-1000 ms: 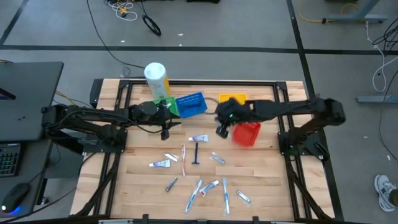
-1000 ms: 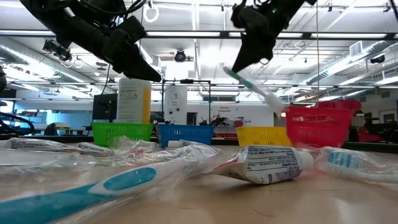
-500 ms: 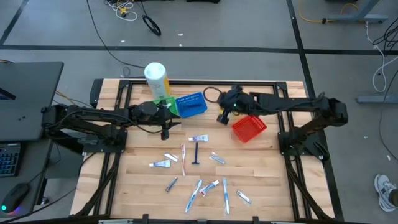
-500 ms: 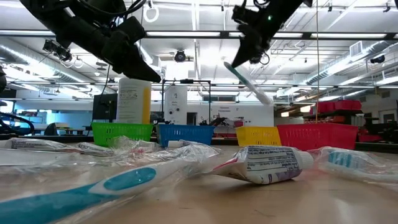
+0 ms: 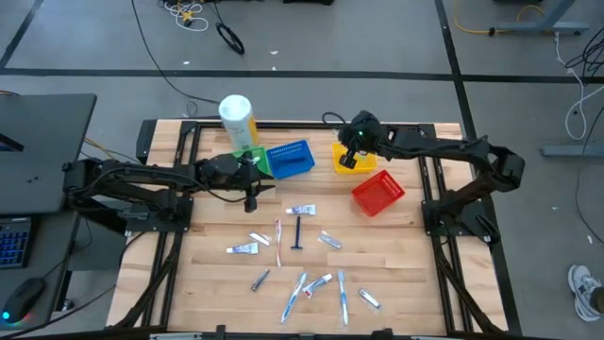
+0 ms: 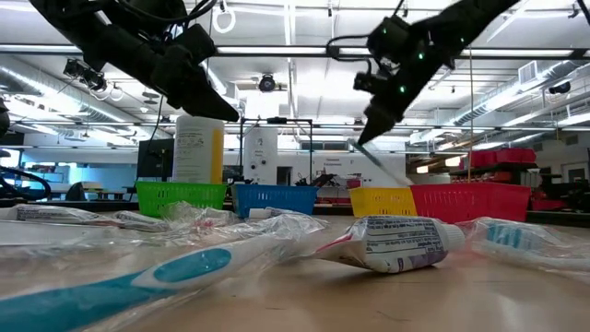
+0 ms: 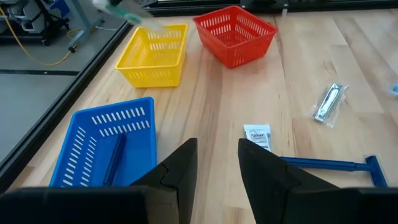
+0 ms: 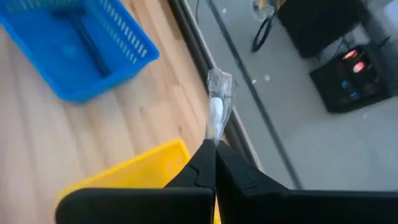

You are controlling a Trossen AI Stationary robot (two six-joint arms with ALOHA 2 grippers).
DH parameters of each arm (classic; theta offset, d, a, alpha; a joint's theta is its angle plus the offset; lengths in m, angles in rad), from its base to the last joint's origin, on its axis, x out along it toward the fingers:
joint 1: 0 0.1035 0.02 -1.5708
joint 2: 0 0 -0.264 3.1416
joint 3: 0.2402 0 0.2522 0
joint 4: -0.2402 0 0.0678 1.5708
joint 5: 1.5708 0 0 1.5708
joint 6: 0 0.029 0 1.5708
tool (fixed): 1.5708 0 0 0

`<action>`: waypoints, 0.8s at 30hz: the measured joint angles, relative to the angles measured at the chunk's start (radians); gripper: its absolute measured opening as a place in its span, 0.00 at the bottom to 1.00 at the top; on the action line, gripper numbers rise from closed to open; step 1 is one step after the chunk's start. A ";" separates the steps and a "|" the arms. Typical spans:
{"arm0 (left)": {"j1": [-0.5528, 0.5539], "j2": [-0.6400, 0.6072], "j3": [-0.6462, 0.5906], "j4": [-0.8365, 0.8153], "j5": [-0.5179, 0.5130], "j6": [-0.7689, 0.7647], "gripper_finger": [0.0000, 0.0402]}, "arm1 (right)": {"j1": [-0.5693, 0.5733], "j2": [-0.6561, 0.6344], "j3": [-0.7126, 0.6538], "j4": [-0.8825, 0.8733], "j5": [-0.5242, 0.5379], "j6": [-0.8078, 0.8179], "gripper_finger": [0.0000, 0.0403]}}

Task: Pick & Place Travel size toiletries
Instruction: Put the green toothbrush into the yellow bin, then put the silver nail cutter into the red bin

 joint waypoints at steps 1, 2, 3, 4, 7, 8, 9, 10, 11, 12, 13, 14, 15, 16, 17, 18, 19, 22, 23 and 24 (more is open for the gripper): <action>0.000 0.000 0.000 0.000 0.000 -0.004 0.31 | -0.011 0.001 -0.022 0.022 0.000 -0.017 0.00; 0.000 0.000 0.000 0.000 0.000 -0.008 0.31 | -0.019 0.000 -0.046 0.037 0.001 -0.026 0.00; 0.000 0.000 0.000 -0.001 0.000 -0.011 0.31 | -0.023 0.004 -0.066 0.058 0.000 -0.031 0.00; 0.000 0.000 0.000 -0.003 0.000 -0.012 0.31 | -0.028 0.008 -0.084 0.076 0.000 -0.036 0.00; 0.000 0.000 0.000 -0.002 0.000 -0.010 0.31 | -0.035 0.007 -0.137 0.103 0.001 -0.068 0.00; 0.000 0.000 0.000 -0.001 0.000 -0.011 0.31 | -0.035 0.007 -0.148 0.106 0.001 -0.084 0.01; 0.000 0.000 0.000 0.000 0.000 -0.011 0.31 | -0.035 0.007 -0.158 0.103 0.001 -0.092 0.01; 0.000 0.000 0.000 0.002 -0.002 -0.010 0.31 | -0.035 0.007 -0.164 0.102 0.000 -0.095 0.02; 0.000 0.000 0.000 0.002 -0.004 -0.010 0.31 | -0.035 0.007 -0.168 0.104 0.000 -0.095 0.03; 0.000 0.000 0.000 0.002 -0.004 -0.010 0.31 | -0.035 0.007 -0.172 0.105 0.000 -0.095 0.04; 0.000 0.000 0.000 0.002 -0.004 -0.011 0.31 | -0.035 0.007 -0.173 0.104 0.000 -0.095 0.06; 0.000 0.000 0.000 0.002 -0.007 -0.011 0.31 | -0.035 0.007 -0.173 0.103 0.000 -0.095 0.07; 0.000 0.000 0.000 0.002 -0.008 -0.011 0.31 | -0.035 0.007 -0.173 0.105 0.000 -0.095 0.08; 0.000 0.000 0.000 0.002 -0.008 -0.011 0.31 | -0.035 0.007 -0.173 0.108 0.001 -0.095 0.10; 0.000 0.000 0.000 0.002 -0.008 -0.011 0.31 | -0.035 0.007 -0.173 0.109 0.000 -0.095 0.11; 0.000 0.000 0.000 0.002 -0.008 -0.011 0.31 | -0.035 0.007 -0.173 0.109 0.000 -0.093 0.13; 0.000 0.000 0.000 0.002 -0.008 -0.013 0.31 | -0.035 0.007 -0.173 0.109 0.000 -0.086 0.14; 0.000 0.000 0.000 0.002 -0.008 -0.014 0.31 | -0.035 0.007 -0.173 0.109 -0.001 -0.050 0.19; 0.000 0.000 0.000 0.002 -0.008 -0.014 0.31 | -0.035 0.007 -0.173 0.108 -0.001 -0.043 0.20; 0.000 0.000 0.000 0.002 -0.008 -0.014 0.31 | -0.034 0.007 -0.173 0.106 0.000 -0.041 0.22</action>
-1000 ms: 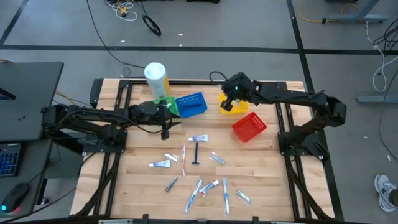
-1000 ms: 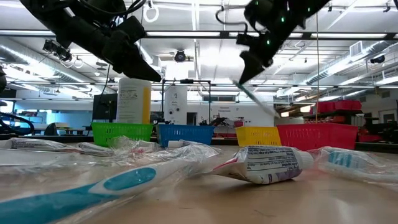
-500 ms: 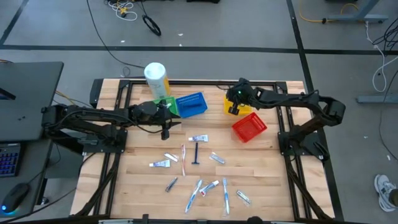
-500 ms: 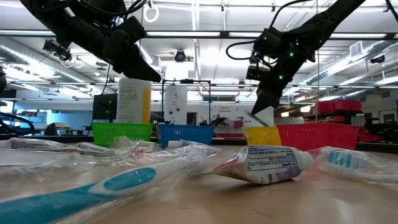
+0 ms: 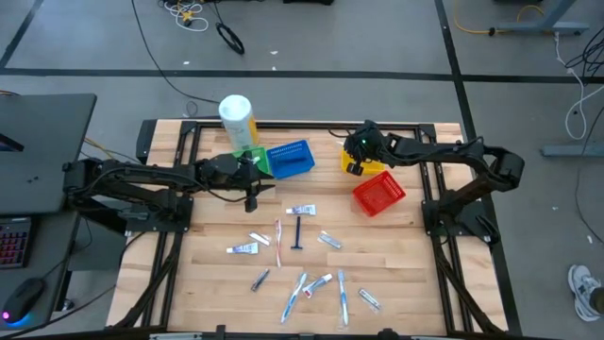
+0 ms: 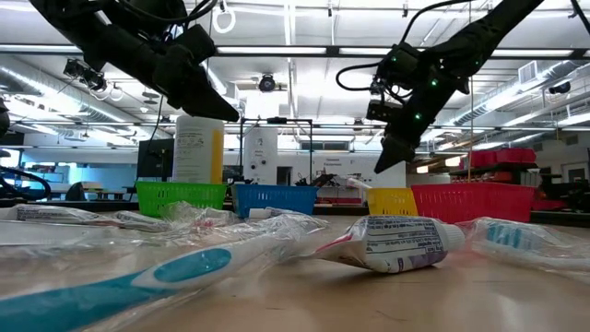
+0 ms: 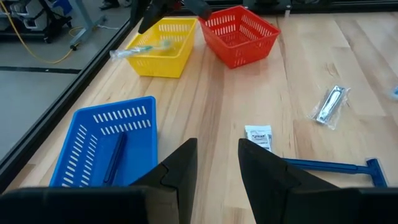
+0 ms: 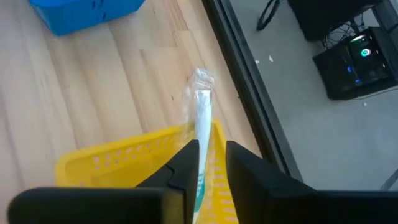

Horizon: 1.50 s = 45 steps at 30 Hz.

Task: Pick & Place Travel size toiletries
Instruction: Put the silver nail cutter into the red bin

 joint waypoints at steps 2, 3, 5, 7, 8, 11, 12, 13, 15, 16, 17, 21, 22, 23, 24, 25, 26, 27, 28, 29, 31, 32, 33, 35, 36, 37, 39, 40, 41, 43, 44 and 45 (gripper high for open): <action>0.000 0.000 0.000 0.000 0.000 0.000 0.31 | 0.003 -0.004 0.000 -0.004 0.000 0.003 0.25; 0.000 0.000 0.000 0.000 0.000 0.000 0.31 | 0.009 -0.008 0.000 -0.003 0.001 0.012 0.27; 0.000 0.000 0.000 0.000 0.000 -0.002 0.31 | 0.023 -0.012 0.011 -0.004 -0.002 0.054 0.29; 0.000 0.000 0.000 0.000 0.000 -0.003 0.31 | 0.041 -0.017 0.027 -0.003 -0.027 0.097 0.31; 0.000 0.000 0.000 0.000 0.000 -0.003 0.31 | 0.051 -0.017 0.037 -0.002 -0.050 0.112 0.31; 0.000 0.000 0.000 0.000 0.000 -0.004 0.31 | 0.088 -0.017 0.056 -0.003 -0.126 0.145 0.32; 0.000 0.000 0.000 -0.001 0.000 -0.004 0.31 | 0.101 -0.017 0.060 -0.001 -0.144 0.153 0.32; 0.000 0.000 0.000 -0.002 0.000 -0.004 0.31 | 0.114 -0.017 0.062 0.001 -0.158 0.164 0.33; 0.000 0.000 0.000 -0.001 0.000 -0.004 0.31 | 0.139 -0.017 0.063 -0.003 -0.179 0.209 0.33; 0.000 0.000 0.000 -0.002 0.001 -0.004 0.31 | 0.150 -0.017 0.063 -0.003 -0.193 0.236 0.33; 0.000 0.000 0.000 -0.002 0.002 -0.004 0.31 | 0.162 -0.017 0.063 -0.003 -0.216 0.258 0.33; 0.000 0.006 0.000 -0.004 0.004 -0.004 0.31 | 0.221 -0.017 0.063 0.001 -0.319 0.339 0.33; 0.000 0.006 0.000 -0.005 0.004 -0.004 0.31 | 0.239 -0.017 0.064 0.005 -0.339 0.352 0.33; 0.000 0.006 0.000 -0.004 0.004 -0.004 0.31 | 0.259 -0.017 0.064 0.008 -0.353 0.362 0.33; 0.000 0.006 0.000 -0.004 0.004 -0.004 0.31 | 0.281 -0.017 0.064 0.008 -0.358 0.366 0.33; 0.000 0.006 0.000 -0.005 0.004 -0.004 0.31 | 0.305 -0.016 0.064 0.008 -0.357 0.367 0.33; 0.000 0.006 0.000 -0.005 0.004 -0.004 0.31 | 0.328 -0.016 0.064 0.008 -0.358 0.367 0.33; 0.000 0.006 0.000 -0.005 0.004 -0.004 0.31 | 0.350 -0.016 0.064 0.011 -0.357 0.367 0.33; 0.000 0.006 0.000 -0.005 0.004 -0.004 0.31 | 0.373 -0.016 0.064 0.016 -0.358 0.375 0.33; 0.000 0.006 0.000 -0.005 0.004 -0.004 0.31 | 0.393 -0.016 0.064 0.024 -0.358 0.387 0.33; 0.000 0.006 0.000 -0.006 0.005 -0.004 0.31 | 0.434 -0.016 0.064 0.037 -0.358 0.426 0.33; 0.000 0.006 0.000 -0.007 0.005 -0.004 0.31 | 0.454 -0.016 0.064 0.042 -0.358 0.444 0.33; 0.000 0.006 0.000 -0.008 0.005 -0.004 0.31 | 0.472 -0.016 0.064 0.045 -0.358 0.459 0.33; 0.000 0.006 0.000 -0.008 0.005 -0.004 0.31 | 0.510 -0.016 0.064 0.047 -0.358 0.481 0.33; 0.000 0.006 0.000 -0.008 0.005 -0.004 0.31 | 0.527 -0.016 0.063 0.048 -0.357 0.489 0.33; 0.000 0.006 0.000 -0.008 0.004 -0.004 0.31 | 0.543 -0.016 0.058 0.059 -0.357 0.497 0.33; 0.000 0.006 0.000 -0.008 0.004 -0.004 0.31 | 0.573 -0.016 0.042 0.074 -0.357 0.529 0.33; 0.000 0.006 0.000 -0.008 0.004 -0.004 0.31 | 0.585 -0.016 0.034 0.078 -0.357 0.553 0.33; 0.000 0.006 0.000 -0.008 0.004 -0.004 0.31 | 0.597 -0.015 0.027 0.079 -0.358 0.581 0.33; 0.000 0.006 0.000 -0.008 0.004 -0.004 0.31 | 0.620 -0.010 0.017 0.081 -0.366 0.634 0.33; 0.000 0.006 0.000 -0.008 0.004 -0.004 0.31 | 0.629 -0.008 0.012 0.081 -0.387 0.654 0.33; 0.000 0.006 0.000 -0.008 0.004 -0.004 0.31 | 0.638 -0.007 0.005 0.080 -0.415 0.670 0.33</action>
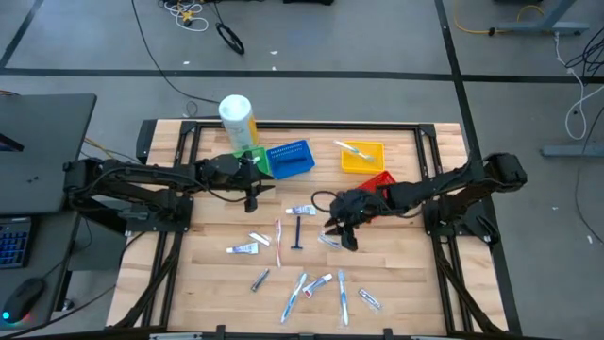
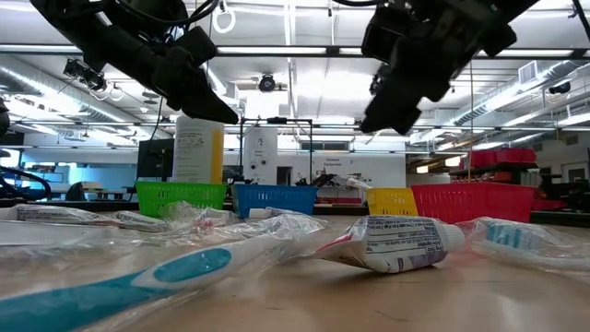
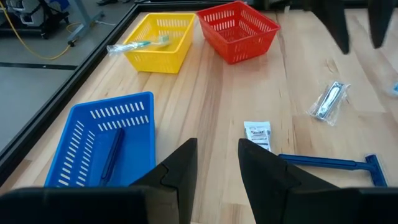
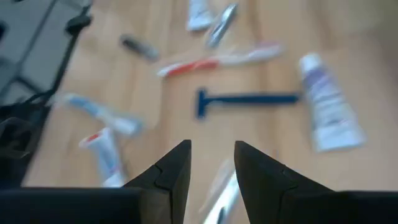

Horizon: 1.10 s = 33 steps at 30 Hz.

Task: Pick & Place Travel size toiletries
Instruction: Put the silver nail cutter into the red bin

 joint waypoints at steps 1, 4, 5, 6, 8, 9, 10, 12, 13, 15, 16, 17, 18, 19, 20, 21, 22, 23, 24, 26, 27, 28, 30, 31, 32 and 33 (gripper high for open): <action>0.000 0.000 0.000 0.000 0.000 0.000 0.31 | 0.008 0.006 -0.003 0.005 -0.021 0.014 0.33; 0.000 0.000 0.000 0.003 0.000 0.000 0.31 | 0.032 0.020 -0.012 0.008 -0.013 0.065 0.33; 0.000 0.000 0.000 0.004 0.000 0.000 0.31 | 0.039 0.030 -0.016 0.012 -0.002 0.085 0.33; 0.000 0.000 0.000 0.004 0.000 0.000 0.31 | 0.045 0.043 -0.022 0.013 0.010 0.105 0.33; 0.000 0.000 0.000 0.005 0.000 0.000 0.31 | 0.062 0.069 -0.035 0.005 0.036 0.151 0.33; 0.000 0.000 0.000 0.004 0.000 0.000 0.31 | 0.069 0.087 -0.037 0.003 0.042 0.175 0.33; 0.000 0.000 0.000 0.004 0.000 0.000 0.31 | 0.079 0.104 -0.037 0.006 0.042 0.197 0.33; 0.000 0.000 0.000 0.002 0.000 0.000 0.31 | 0.097 0.132 -0.034 0.009 0.031 0.231 0.33; 0.000 0.000 0.000 0.000 0.000 0.000 0.31 | 0.106 0.144 -0.028 0.014 0.034 0.244 0.33; 0.000 0.000 0.000 0.001 0.000 0.000 0.31 | 0.118 0.157 -0.026 0.007 0.053 0.245 0.33; 0.000 0.000 0.000 0.001 0.000 0.000 0.31 | 0.120 0.163 -0.026 0.007 0.067 0.244 0.33; 0.000 0.000 0.000 0.000 0.000 0.000 0.31 | 0.122 0.167 -0.026 0.002 0.081 0.243 0.33; 0.000 0.000 0.000 0.001 0.000 0.000 0.31 | 0.122 0.167 -0.026 -0.006 0.094 0.243 0.33; 0.000 0.000 0.000 0.002 0.000 0.000 0.31 | 0.122 0.167 -0.026 -0.008 0.113 0.237 0.33; 0.000 0.000 0.000 0.001 0.000 0.000 0.31 | 0.122 0.167 -0.026 -0.010 0.135 0.224 0.33; 0.000 0.000 0.000 0.000 0.000 0.000 0.31 | 0.122 0.166 -0.025 -0.023 0.159 0.214 0.33; 0.000 0.000 0.000 0.001 0.000 0.000 0.31 | 0.122 0.165 -0.025 -0.033 0.179 0.202 0.33; 0.000 0.000 0.000 0.001 0.000 0.000 0.31 | 0.122 0.165 -0.025 -0.038 0.194 0.199 0.33; 0.000 0.000 0.000 0.001 0.000 0.000 0.31 | 0.122 0.165 -0.025 -0.038 0.197 0.197 0.33; 0.000 0.000 0.000 0.001 0.000 0.000 0.31 | 0.125 0.167 -0.025 -0.040 0.191 0.206 0.33; 0.000 0.000 0.000 0.000 0.000 0.000 0.31 | 0.130 0.169 -0.025 -0.038 0.190 0.215 0.33; 0.000 0.000 0.000 0.000 0.000 0.000 0.31 | 0.138 0.170 -0.025 -0.042 0.191 0.217 0.33; 0.000 0.000 0.000 -0.001 0.000 0.000 0.31 | 0.156 0.170 -0.025 -0.059 0.212 0.214 0.33; 0.000 0.000 0.000 -0.004 0.000 0.000 0.31 | 0.165 0.170 -0.025 -0.079 0.240 0.215 0.33; 0.000 0.000 0.000 -0.005 0.000 0.000 0.31 | 0.174 0.171 -0.025 -0.097 0.265 0.220 0.33; 0.000 0.000 0.000 -0.007 0.000 0.000 0.31 | 0.180 0.172 -0.025 -0.102 0.277 0.229 0.33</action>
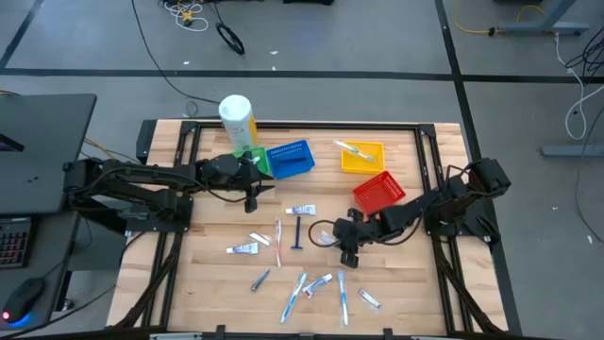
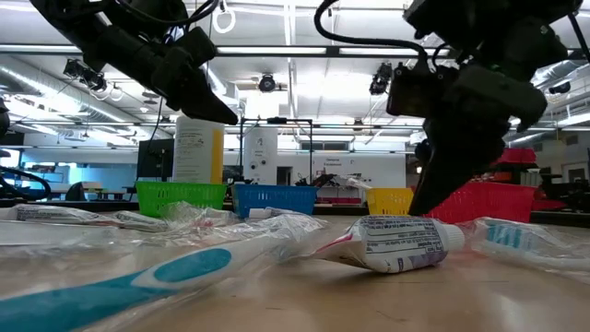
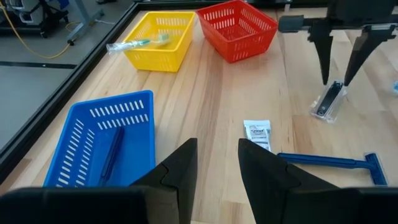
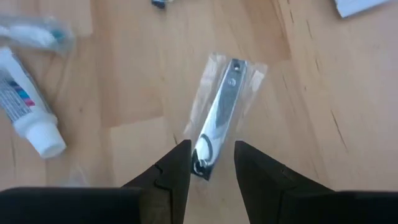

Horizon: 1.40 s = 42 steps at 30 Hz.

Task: Pick & Place Travel size toiletries
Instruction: Put the silver nail cutter into the red bin

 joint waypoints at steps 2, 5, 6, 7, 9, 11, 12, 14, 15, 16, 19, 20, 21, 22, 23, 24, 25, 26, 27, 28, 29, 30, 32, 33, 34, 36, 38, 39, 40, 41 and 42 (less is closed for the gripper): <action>0.000 0.000 0.000 -0.010 0.000 -0.004 0.31 | 0.009 0.002 0.000 0.008 0.008 0.018 0.33; 0.000 0.000 0.000 -0.013 0.000 -0.008 0.31 | 0.017 0.009 0.000 0.005 0.010 0.041 0.33; 0.000 0.000 0.000 -0.014 0.000 -0.007 0.31 | 0.017 0.016 0.001 0.009 0.009 0.046 0.33; 0.000 0.000 0.000 -0.014 0.000 -0.006 0.31 | 0.017 0.022 0.001 0.005 0.008 0.056 0.33; 0.000 0.000 0.000 -0.015 0.000 -0.007 0.31 | 0.017 0.041 0.001 0.007 0.000 0.062 0.33; 0.000 0.000 0.000 -0.017 0.000 -0.013 0.31 | 0.017 0.065 0.002 0.010 -0.005 0.062 0.33; 0.000 0.000 0.000 -0.017 0.000 -0.013 0.31 | 0.019 0.075 0.005 0.010 -0.003 0.061 0.33; 0.000 0.000 0.000 -0.020 0.000 -0.013 0.31 | 0.023 0.094 0.005 0.012 0.003 0.058 0.33; 0.000 0.000 0.000 -0.021 0.000 -0.013 0.31 | 0.027 0.097 0.005 0.012 0.009 0.058 0.32; 0.000 0.000 0.000 -0.022 0.000 -0.013 0.31 | 0.030 0.098 0.005 0.012 0.018 0.058 0.32; 0.000 0.000 0.000 -0.035 0.000 -0.012 0.31 | 0.040 0.100 0.004 0.010 0.048 0.052 0.30; 0.000 0.000 0.000 -0.038 0.000 -0.010 0.31 | 0.041 0.100 0.004 0.010 0.050 0.044 0.28; 0.000 0.000 0.000 -0.038 0.000 -0.004 0.31 | 0.042 0.100 0.004 0.008 0.050 0.037 0.26; 0.000 0.000 0.000 -0.038 0.000 0.001 0.31 | 0.042 0.100 0.003 0.007 0.050 0.034 0.24; 0.000 0.000 0.000 -0.038 0.000 0.004 0.31 | 0.042 0.100 0.003 0.007 0.051 0.035 0.22; 0.000 0.000 0.000 -0.038 0.000 0.004 0.31 | 0.042 0.100 0.003 0.008 0.052 0.034 0.21; 0.000 0.000 0.000 -0.038 0.000 0.004 0.31 | 0.042 0.100 0.003 0.012 0.052 0.034 0.19; 0.000 0.000 0.000 -0.038 0.000 0.003 0.31 | 0.042 0.100 0.003 0.016 0.052 0.031 0.18; 0.000 0.000 0.000 -0.038 0.000 0.003 0.31 | 0.042 0.101 0.004 0.017 0.050 0.031 0.17; 0.000 0.000 0.000 -0.038 0.000 0.003 0.31 | 0.040 0.102 0.010 0.012 0.044 0.031 0.16; 0.000 0.000 0.000 -0.038 0.000 0.003 0.31 | 0.037 0.103 0.017 0.007 0.033 0.031 0.16; 0.000 0.000 0.000 -0.038 0.000 0.003 0.31 | 0.033 0.099 0.026 0.001 0.020 0.031 0.16; 0.000 0.000 0.000 -0.038 0.000 0.002 0.31 | 0.026 0.086 0.044 -0.022 0.009 0.030 0.16; 0.000 0.000 0.000 -0.038 0.000 0.002 0.31 | 0.020 0.075 0.052 -0.045 -0.001 0.022 0.16; 0.000 0.000 0.000 -0.038 0.000 0.002 0.31 | 0.012 0.059 0.062 -0.075 -0.008 0.016 0.16; 0.000 0.000 0.000 -0.038 0.000 0.001 0.31 | -0.006 0.018 0.091 -0.132 -0.002 0.007 0.15; 0.000 0.000 0.000 -0.038 0.000 0.001 0.31 | -0.025 -0.027 0.110 -0.212 0.041 0.005 0.15; 0.000 0.000 0.000 -0.038 0.000 0.001 0.31 | -0.033 -0.048 0.116 -0.259 0.069 0.005 0.15; 0.000 0.000 0.000 -0.040 0.000 0.001 0.31 | -0.041 -0.069 0.123 -0.301 0.102 0.004 0.15; 0.000 0.000 0.000 -0.039 0.000 0.001 0.31 | -0.047 -0.097 0.130 -0.337 0.131 0.005 0.15; 0.000 0.000 0.000 -0.039 0.000 0.001 0.31 | -0.053 -0.126 0.139 -0.377 0.158 0.004 0.15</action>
